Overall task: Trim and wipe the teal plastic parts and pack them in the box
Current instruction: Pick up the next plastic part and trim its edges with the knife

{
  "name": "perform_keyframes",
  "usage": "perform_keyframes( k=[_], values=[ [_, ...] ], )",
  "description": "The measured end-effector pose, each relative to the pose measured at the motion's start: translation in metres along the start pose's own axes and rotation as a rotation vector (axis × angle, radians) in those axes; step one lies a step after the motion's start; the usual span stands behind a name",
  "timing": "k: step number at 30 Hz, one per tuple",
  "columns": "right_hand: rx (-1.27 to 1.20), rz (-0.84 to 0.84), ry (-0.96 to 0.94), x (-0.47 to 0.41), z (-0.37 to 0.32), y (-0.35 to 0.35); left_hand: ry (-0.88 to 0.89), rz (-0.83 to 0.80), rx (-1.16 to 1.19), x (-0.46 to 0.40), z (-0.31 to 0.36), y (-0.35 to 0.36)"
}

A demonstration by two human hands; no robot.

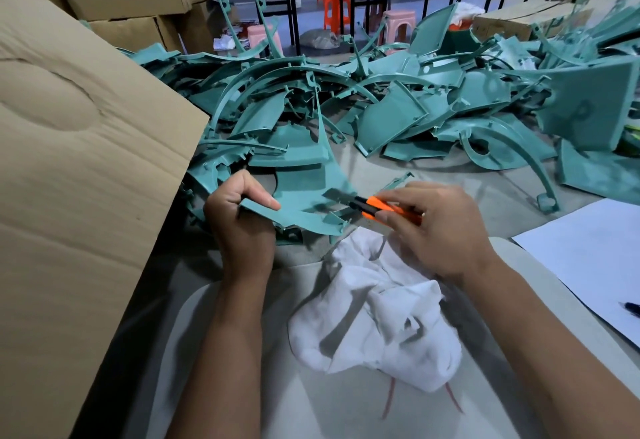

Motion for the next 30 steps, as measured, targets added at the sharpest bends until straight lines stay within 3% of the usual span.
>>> perform_keyframes(
  k=[3,10,19,22,26,30],
  values=[
    [-0.013,-0.099,-0.060,0.003,-0.005,0.007,-0.038,-0.002,-0.041,0.001,-0.003,-0.002],
    [-0.087,-0.012,-0.060,-0.001,0.002,0.001,-0.059,-0.001,-0.101,0.002,-0.008,-0.004],
    [-0.292,-0.138,-0.097,-0.003,0.006,0.001,-0.081,-0.014,-0.020,0.002,-0.008,-0.003],
    [-0.200,-0.071,-0.085,-0.002,0.002,0.006,-0.090,-0.022,-0.006,0.002,-0.007,-0.002],
    [-0.184,-0.138,-0.135,-0.002,-0.004,0.008,-0.111,-0.020,-0.032,0.003,-0.008,-0.004],
    [-0.489,-0.271,0.044,0.000,0.014,0.006,-0.121,-0.013,-0.047,0.004,-0.010,-0.005]
  ],
)
Point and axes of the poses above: each hand's wrist, its own x-axis away from the middle knuckle, its own y-axis out of the palm, z = x × y, the point moved 7 cm from there along -x, towards the middle knuckle, and after that the axes turned 6 degrees about y, right-handed, at the moved point
